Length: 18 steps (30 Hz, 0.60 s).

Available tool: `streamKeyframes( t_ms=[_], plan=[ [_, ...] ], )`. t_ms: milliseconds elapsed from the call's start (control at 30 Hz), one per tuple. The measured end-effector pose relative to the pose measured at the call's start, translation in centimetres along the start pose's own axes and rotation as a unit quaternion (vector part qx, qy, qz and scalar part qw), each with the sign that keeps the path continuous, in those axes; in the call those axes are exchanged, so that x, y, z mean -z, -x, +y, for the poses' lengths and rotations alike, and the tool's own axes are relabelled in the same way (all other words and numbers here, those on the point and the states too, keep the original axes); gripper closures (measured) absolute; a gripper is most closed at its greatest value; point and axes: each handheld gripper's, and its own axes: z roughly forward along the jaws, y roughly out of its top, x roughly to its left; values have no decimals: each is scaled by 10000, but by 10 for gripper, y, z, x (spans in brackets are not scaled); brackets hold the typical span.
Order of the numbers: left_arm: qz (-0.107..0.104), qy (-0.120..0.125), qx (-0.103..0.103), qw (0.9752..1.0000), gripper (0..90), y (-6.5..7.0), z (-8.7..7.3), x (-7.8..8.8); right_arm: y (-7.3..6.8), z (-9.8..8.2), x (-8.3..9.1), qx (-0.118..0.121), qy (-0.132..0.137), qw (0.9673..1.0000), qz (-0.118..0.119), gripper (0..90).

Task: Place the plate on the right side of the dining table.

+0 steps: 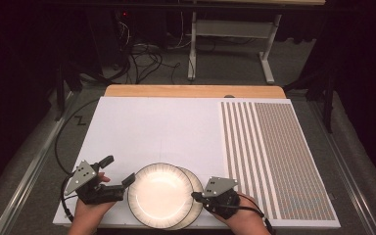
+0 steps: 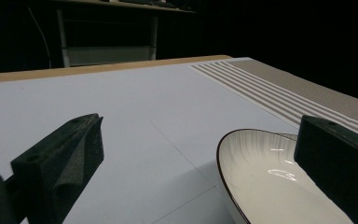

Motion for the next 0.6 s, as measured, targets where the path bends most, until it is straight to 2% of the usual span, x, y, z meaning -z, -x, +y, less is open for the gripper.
streamKeyframes(
  t_ms=[167,600],
  plan=[
    [5,22,9,10000,19,-1,1,1,-6,3,-8,110,-70,9999,56,900],
    [-2,26,5,10000,19,-2,2,4,-8,9,-17,114,-87,9998,146,900]
  ],
)
